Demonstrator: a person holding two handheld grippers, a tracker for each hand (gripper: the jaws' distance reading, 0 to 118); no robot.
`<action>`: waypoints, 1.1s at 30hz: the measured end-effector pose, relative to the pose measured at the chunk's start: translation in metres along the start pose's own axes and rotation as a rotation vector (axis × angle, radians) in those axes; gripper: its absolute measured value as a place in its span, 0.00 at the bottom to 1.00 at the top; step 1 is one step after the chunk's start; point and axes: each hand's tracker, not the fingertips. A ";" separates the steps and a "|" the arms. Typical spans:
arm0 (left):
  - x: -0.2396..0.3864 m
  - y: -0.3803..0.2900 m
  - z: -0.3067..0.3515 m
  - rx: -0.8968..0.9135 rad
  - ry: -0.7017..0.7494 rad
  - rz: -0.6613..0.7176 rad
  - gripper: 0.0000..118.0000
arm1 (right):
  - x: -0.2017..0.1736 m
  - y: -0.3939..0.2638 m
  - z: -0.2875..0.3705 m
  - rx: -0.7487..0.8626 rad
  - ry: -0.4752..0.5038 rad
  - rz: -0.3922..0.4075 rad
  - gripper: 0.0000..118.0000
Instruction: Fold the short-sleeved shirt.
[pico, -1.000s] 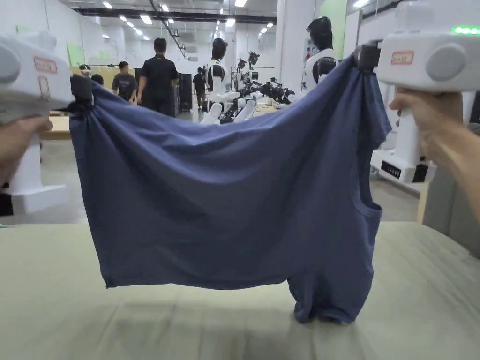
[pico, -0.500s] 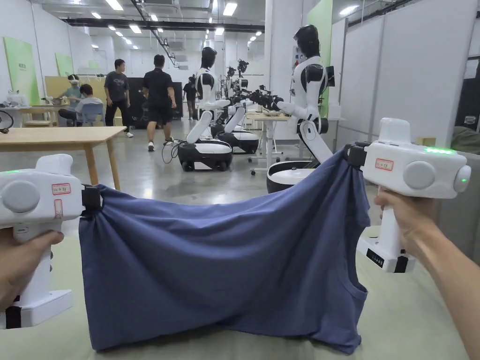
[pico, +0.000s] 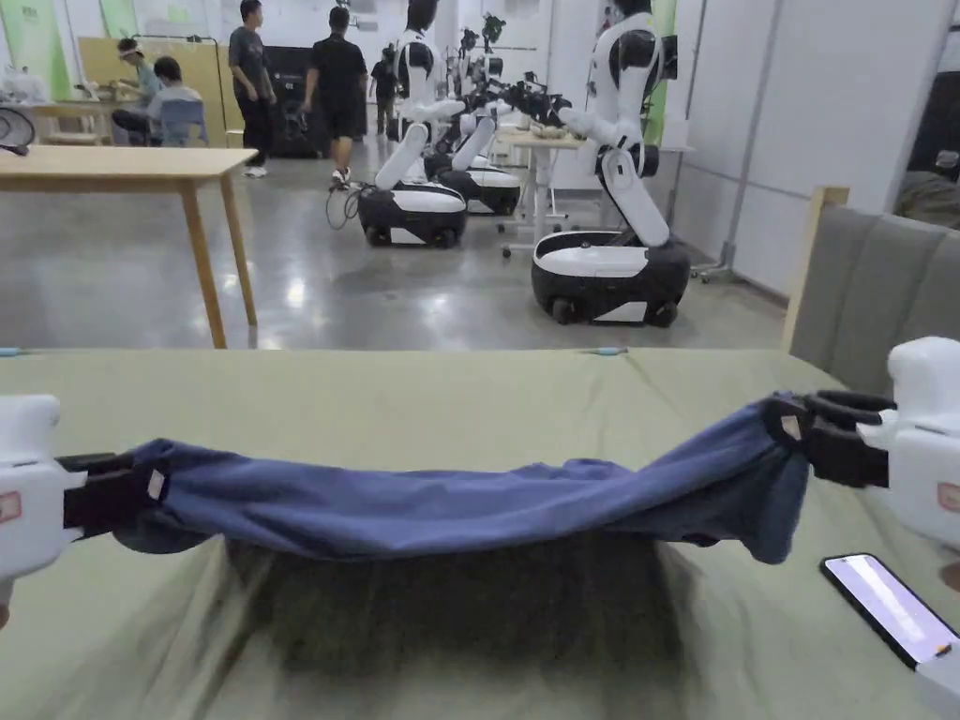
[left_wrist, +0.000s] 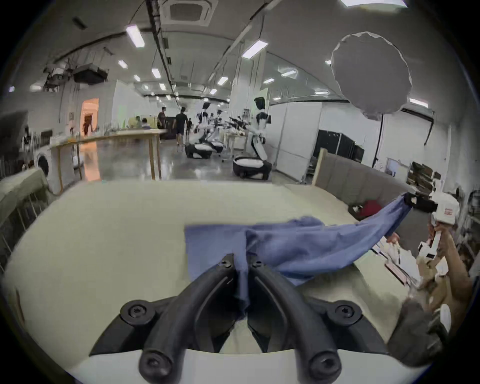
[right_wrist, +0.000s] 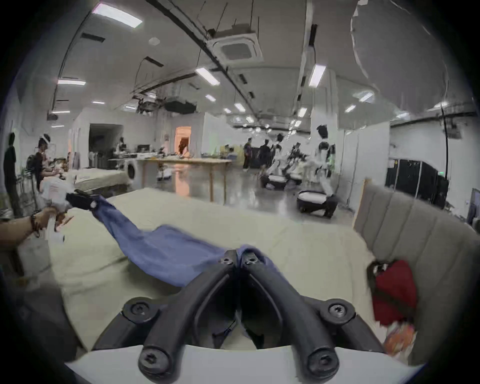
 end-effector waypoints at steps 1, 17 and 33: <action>-0.003 -0.023 0.013 -0.037 -0.010 0.025 0.04 | -0.006 -0.021 0.017 -0.030 0.009 -0.006 0.01; -0.013 -0.189 0.074 -0.358 -0.051 0.154 0.04 | -0.041 -0.178 0.064 -0.660 0.137 0.087 0.05; 0.025 -0.154 0.217 -0.023 0.073 0.178 0.34 | -0.071 -0.101 0.237 -0.029 -0.126 -0.197 0.19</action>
